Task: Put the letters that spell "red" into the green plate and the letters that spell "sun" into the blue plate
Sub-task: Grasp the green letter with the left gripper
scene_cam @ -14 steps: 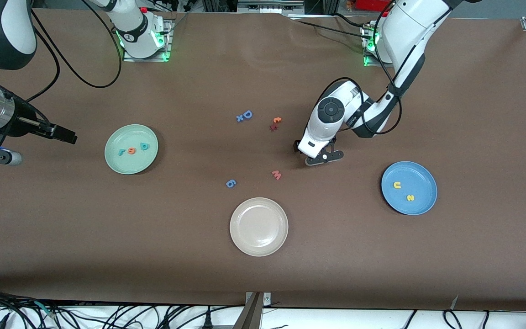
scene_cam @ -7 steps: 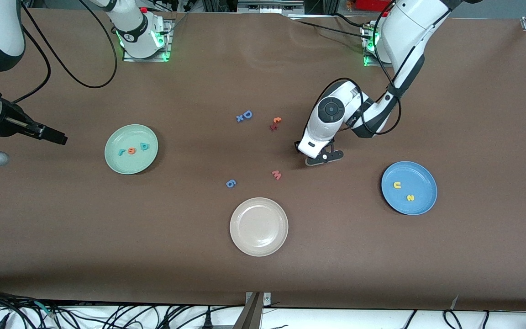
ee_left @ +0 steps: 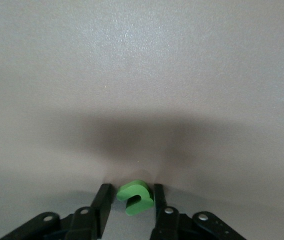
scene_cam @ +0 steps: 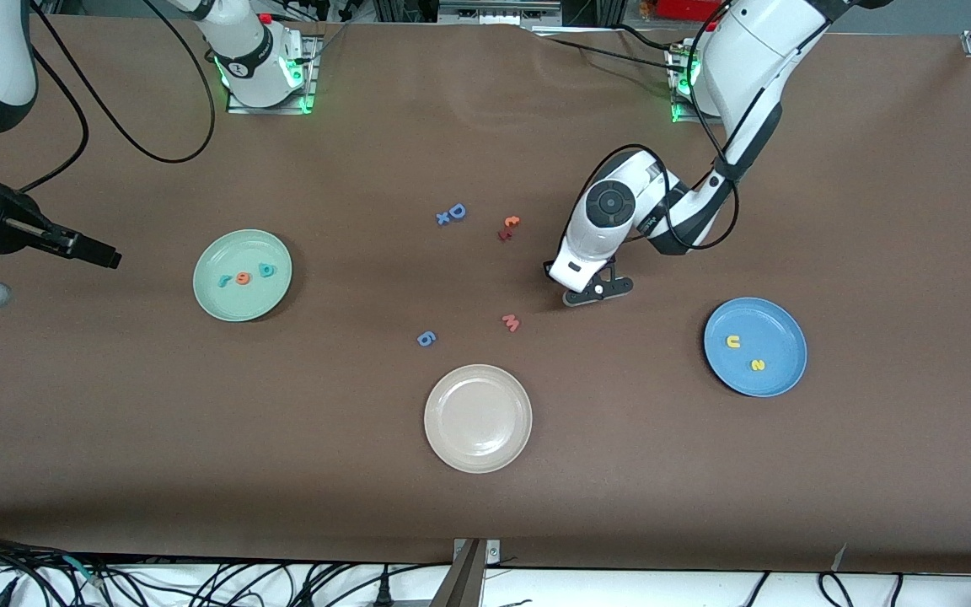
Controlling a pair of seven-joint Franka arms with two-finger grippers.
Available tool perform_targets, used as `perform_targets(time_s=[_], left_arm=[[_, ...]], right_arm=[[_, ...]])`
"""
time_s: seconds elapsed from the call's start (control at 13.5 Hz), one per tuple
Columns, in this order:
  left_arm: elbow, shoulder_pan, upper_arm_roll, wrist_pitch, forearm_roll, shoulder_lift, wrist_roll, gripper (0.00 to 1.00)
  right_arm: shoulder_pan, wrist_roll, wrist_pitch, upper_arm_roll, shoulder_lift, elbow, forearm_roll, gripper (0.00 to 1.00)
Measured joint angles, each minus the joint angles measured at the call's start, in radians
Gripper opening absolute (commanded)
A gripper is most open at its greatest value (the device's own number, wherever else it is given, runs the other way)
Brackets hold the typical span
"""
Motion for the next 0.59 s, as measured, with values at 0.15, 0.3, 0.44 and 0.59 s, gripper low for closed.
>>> perform_targets(time_s=[0.15,0.3,0.44,0.59], left_arm=[[0.0,0.0,0.0,0.0,0.0,0.0,0.0,0.26],[0.0,0.0,0.0,0.0,0.0,0.0,-0.001,0.24],[0.0,0.0,0.0,0.0,0.001,0.0,-0.001,0.2],[0.0,-0.001,0.0,0.0,0.012,0.0,-0.005,0.19]], right_arm=[[-0.078,0.0,0.002,0.073,-0.001,0.0,0.0,1.0],[-0.086,0.0,0.007,0.081,-0.001,0.0,0.0,1.0],[-0.086,0.0,0.009,0.085,-0.001,0.0,0.0,1.0],[-0.086,0.0,0.01,0.086,-0.001,0.0,0.0,1.0]])
